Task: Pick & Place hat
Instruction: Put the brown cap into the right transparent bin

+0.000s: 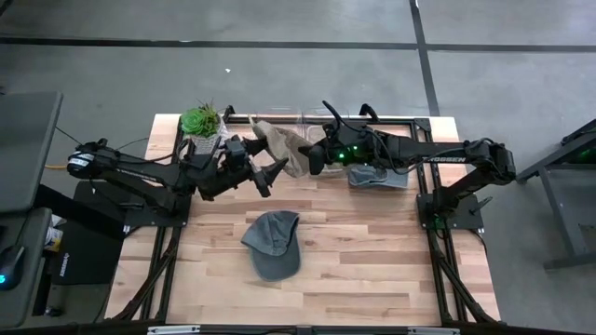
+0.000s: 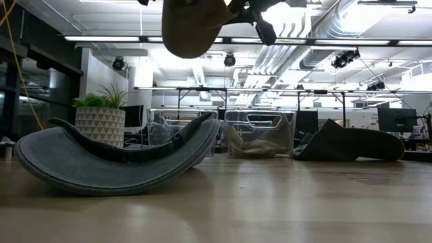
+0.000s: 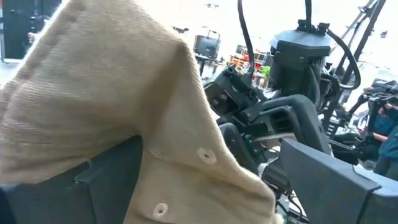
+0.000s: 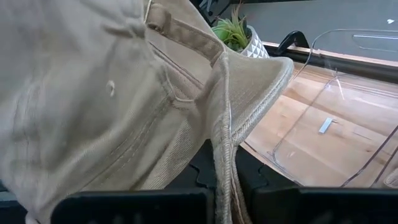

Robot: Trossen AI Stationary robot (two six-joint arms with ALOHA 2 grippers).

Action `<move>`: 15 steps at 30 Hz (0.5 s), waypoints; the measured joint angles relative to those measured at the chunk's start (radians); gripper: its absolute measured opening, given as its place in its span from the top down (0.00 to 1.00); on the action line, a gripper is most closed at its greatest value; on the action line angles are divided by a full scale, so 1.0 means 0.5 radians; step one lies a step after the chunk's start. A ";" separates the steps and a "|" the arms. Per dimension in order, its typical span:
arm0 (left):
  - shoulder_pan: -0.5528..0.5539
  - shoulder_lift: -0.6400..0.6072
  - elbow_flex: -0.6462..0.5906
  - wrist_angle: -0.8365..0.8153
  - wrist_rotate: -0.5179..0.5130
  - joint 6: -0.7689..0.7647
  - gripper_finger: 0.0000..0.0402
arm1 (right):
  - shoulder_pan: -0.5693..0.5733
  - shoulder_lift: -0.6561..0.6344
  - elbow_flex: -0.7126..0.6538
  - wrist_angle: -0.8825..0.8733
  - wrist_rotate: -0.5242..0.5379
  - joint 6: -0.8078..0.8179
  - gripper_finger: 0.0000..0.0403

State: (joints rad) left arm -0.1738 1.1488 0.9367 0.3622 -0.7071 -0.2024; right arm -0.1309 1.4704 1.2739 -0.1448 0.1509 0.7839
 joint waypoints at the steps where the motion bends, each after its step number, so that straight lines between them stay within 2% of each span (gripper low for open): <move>1: -0.025 0.000 0.000 -0.008 -0.040 -0.021 0.10 | -0.002 0.000 0.000 0.000 0.000 -0.001 0.99; 7: -0.199 0.000 0.000 -0.211 -0.328 -0.122 0.10 | -0.050 -0.003 0.000 -0.018 0.001 -0.037 0.99; 15: -0.416 0.000 -0.001 -0.699 -0.610 -0.656 0.10 | -0.117 -0.048 0.000 -0.075 -0.007 -0.105 0.99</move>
State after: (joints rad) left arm -0.3816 1.1488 0.9363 0.0125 -1.0122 -0.5302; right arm -0.1893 1.4462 1.2739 -0.1824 0.1473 0.7312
